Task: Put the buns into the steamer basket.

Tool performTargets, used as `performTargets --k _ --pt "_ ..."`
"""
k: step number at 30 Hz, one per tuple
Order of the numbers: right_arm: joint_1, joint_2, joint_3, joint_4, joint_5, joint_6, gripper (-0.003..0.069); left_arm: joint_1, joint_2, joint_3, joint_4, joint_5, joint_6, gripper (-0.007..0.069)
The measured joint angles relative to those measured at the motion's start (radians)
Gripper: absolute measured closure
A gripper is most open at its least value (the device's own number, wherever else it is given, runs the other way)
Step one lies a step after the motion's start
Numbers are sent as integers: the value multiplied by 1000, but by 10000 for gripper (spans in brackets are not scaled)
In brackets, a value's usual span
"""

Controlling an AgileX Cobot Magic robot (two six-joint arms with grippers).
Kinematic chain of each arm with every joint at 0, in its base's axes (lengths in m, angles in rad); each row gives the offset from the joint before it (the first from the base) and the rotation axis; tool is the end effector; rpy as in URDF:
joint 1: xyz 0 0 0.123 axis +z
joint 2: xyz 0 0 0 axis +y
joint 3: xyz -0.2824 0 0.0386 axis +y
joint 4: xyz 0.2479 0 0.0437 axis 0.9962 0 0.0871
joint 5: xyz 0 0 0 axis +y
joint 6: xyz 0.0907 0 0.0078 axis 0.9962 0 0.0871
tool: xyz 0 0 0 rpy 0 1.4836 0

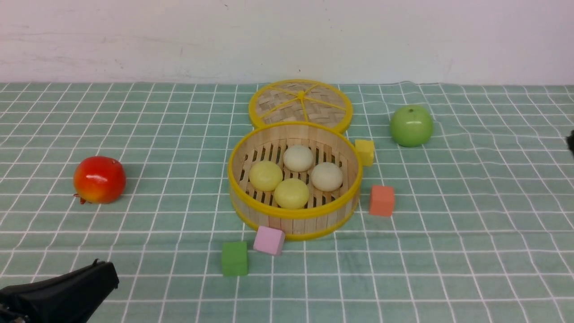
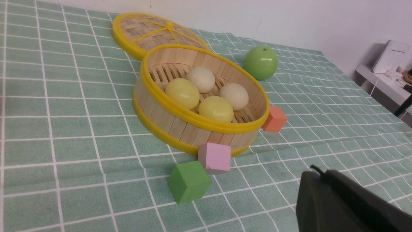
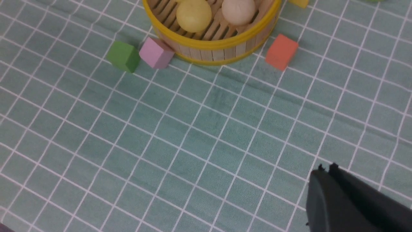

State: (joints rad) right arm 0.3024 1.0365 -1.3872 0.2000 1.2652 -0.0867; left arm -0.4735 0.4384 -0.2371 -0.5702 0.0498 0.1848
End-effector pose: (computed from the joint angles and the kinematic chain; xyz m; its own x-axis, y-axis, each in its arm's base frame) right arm 0.1552 0.0665 0.4464 -0.6880 -0.2412 -0.6845 -0.4335 0.8930 0.1211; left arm 0.0898 -0.0488 0.2568 -0.3082 -0.2638 -0.9140 0.3925 0.8400 -0.3747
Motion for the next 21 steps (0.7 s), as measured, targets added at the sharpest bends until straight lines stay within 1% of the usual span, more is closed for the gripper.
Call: performTargets --k 5,7,8,9,12,13,14,15,16,17,18,19,21 --pt "-11 -53 25 -24 -2 -8 669 0 0 0 0 0 0 624" --pt "-35 -105 81 -27 -24 -26 669 0 0 0 0 0 0 624" --pt "-75 -193 177 -34 -92 -34 669 0 0 0 0 0 0 624" --pt "-80 -205 192 -34 -104 -35 669 0 0 0 0 0 0 624" --pt "-142 -375 455 -43 -328 -39 669 0 0 0 0 0 0 624" --pt "-177 -505 661 -55 -473 -42 669 0 0 0 0 0 0 624" --pt "-195 -576 756 -61 -559 -42 669 0 0 0 0 0 0 624" --pt "-205 -618 849 -64 -607 -42 669 0 0 0 0 0 0 624" --pt "-211 -660 894 -65 -651 -42 669 0 0 0 0 0 0 624" --pt "-238 -764 1062 -68 -750 -42 669 0 0 0 0 0 0 624" --pt "-241 -777 1100 -68 -770 -42 669 0 0 0 0 0 0 624" --pt "-260 -877 1248 -71 -845 -42 669 0 0 0 0 0 0 624" --pt "-273 -962 1358 -72 -912 -42 669 0 0 0 0 0 0 624"
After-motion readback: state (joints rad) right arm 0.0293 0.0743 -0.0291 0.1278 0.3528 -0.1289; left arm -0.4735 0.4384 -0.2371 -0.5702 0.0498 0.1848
